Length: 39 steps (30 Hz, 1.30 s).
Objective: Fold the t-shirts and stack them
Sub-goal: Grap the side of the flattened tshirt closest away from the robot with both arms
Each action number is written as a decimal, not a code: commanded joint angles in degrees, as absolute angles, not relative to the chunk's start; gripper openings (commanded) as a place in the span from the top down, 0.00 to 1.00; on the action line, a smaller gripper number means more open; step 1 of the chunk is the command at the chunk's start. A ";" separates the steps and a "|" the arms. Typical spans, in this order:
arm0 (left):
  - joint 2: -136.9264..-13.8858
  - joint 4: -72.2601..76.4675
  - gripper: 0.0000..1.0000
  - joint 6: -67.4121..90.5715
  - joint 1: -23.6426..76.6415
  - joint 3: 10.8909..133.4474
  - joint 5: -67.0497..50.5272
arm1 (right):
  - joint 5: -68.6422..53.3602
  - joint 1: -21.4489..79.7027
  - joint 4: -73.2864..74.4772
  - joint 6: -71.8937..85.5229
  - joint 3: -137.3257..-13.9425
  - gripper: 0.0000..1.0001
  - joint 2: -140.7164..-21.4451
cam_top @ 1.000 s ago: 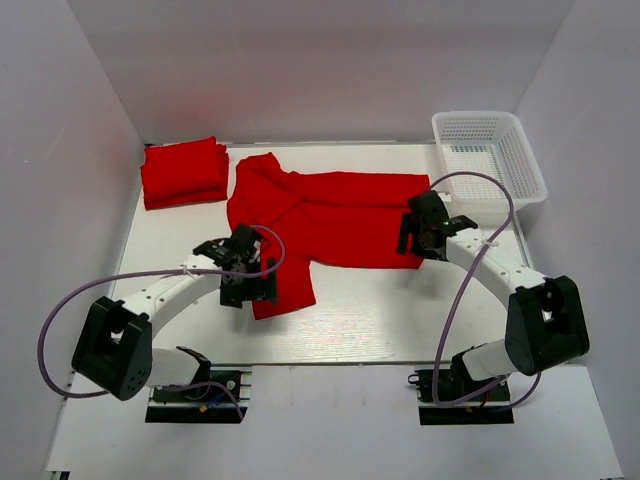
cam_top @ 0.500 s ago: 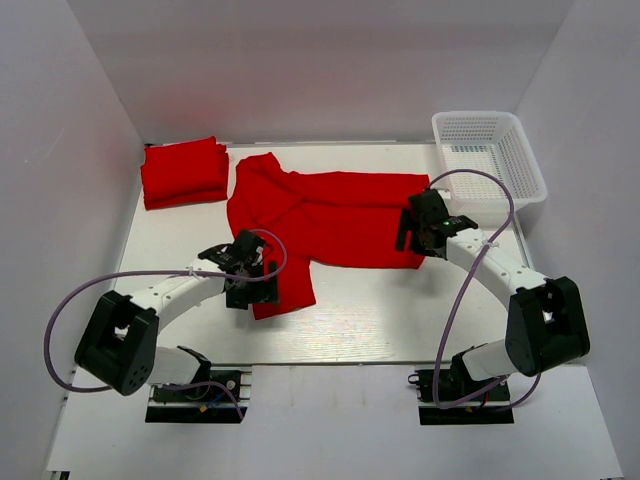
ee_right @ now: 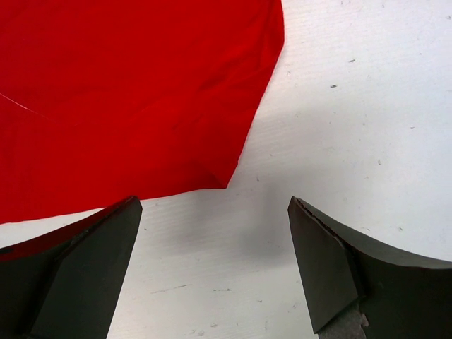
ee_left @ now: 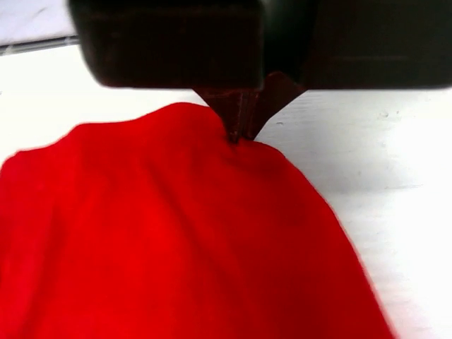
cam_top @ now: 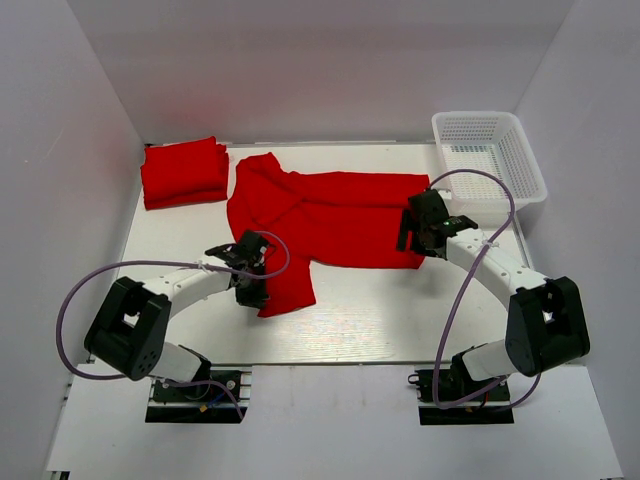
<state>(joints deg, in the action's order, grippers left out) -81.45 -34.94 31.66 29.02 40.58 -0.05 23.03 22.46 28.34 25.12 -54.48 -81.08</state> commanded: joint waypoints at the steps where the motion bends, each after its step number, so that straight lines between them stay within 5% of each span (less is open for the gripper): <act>1: -83.33 -34.18 1.00 31.20 29.27 38.58 -0.35 | 25.57 22.15 28.74 26.10 -55.72 0.10 -79.98; 29: -81.30 -36.12 1.00 29.44 29.27 41.84 -0.88 | 28.12 22.41 28.30 28.03 -65.04 0.14 -99.76; 33: -81.30 -36.65 1.00 29.44 29.27 42.36 -0.88 | 29.79 22.24 28.92 29.62 -64.51 0.33 -99.23; 37: -81.30 -36.65 1.00 29.44 29.27 42.36 -0.88 | 30.23 22.24 28.57 30.32 -63.28 0.86 -98.35; 39: -81.30 -37.18 1.00 29.44 29.27 42.89 -0.88 | 30.85 22.24 28.92 31.02 -63.02 1.00 -98.18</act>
